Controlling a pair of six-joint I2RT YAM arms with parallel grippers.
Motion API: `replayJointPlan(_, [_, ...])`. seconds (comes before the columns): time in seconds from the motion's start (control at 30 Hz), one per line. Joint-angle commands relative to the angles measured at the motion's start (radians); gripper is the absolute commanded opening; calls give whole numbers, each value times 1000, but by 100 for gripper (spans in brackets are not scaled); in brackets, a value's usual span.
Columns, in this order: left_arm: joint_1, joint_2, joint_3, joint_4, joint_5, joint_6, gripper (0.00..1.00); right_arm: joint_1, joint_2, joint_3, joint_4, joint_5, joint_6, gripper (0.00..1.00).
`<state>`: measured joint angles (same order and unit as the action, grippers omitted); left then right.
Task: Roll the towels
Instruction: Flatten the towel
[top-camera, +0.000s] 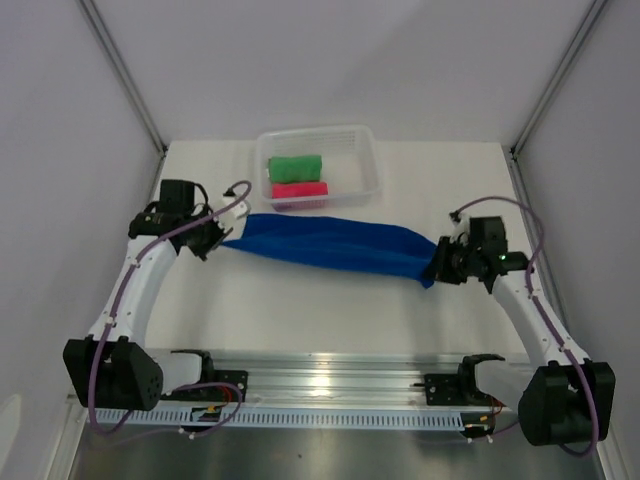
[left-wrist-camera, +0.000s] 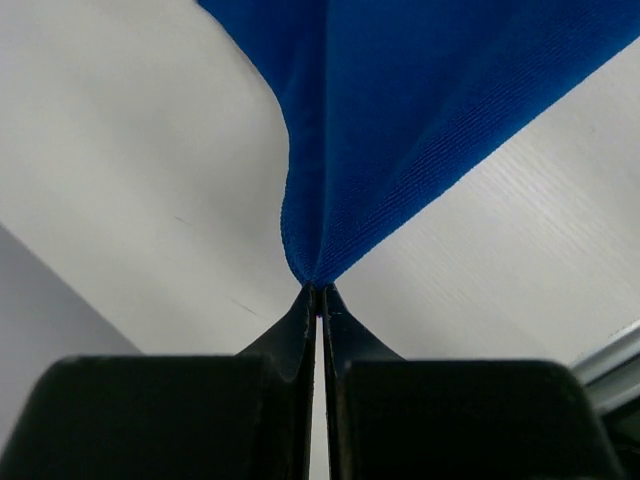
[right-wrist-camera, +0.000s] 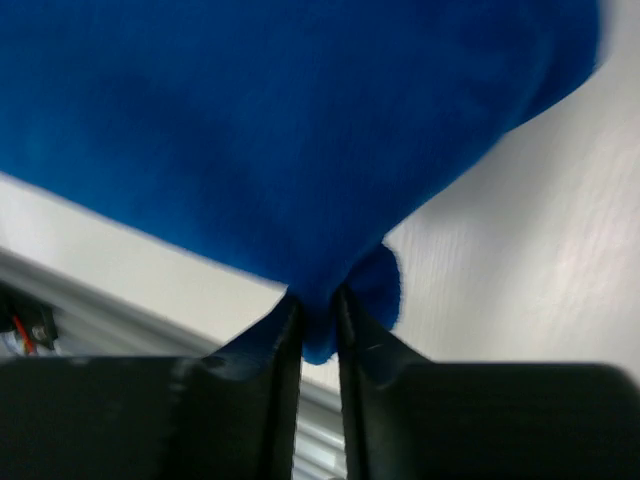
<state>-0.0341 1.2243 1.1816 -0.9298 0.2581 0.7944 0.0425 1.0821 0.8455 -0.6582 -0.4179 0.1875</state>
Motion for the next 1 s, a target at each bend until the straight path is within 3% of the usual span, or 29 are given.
replayJointPlan(0.0, [25,9,-175,38,-39,71,1,158,-13,-162,112,60,145,23])
replayJointPlan(0.1, [30,46,-292,111,-80,68,1,310,39,-195,201,94,245,38])
replayJointPlan(0.2, [31,72,-333,134,-74,55,1,394,107,-169,236,119,271,46])
replayJointPlan(0.3, [71,95,-346,140,-82,52,1,454,141,-99,175,156,251,48])
replayJointPlan(0.43, [91,99,-343,131,-77,55,1,404,76,-74,74,272,274,47])
replayJointPlan(0.63, [94,57,-344,100,-51,48,1,286,-22,-189,-50,375,467,47])
replayJointPlan(0.97, [95,49,-321,79,-26,32,1,330,-82,-332,-110,418,722,48])
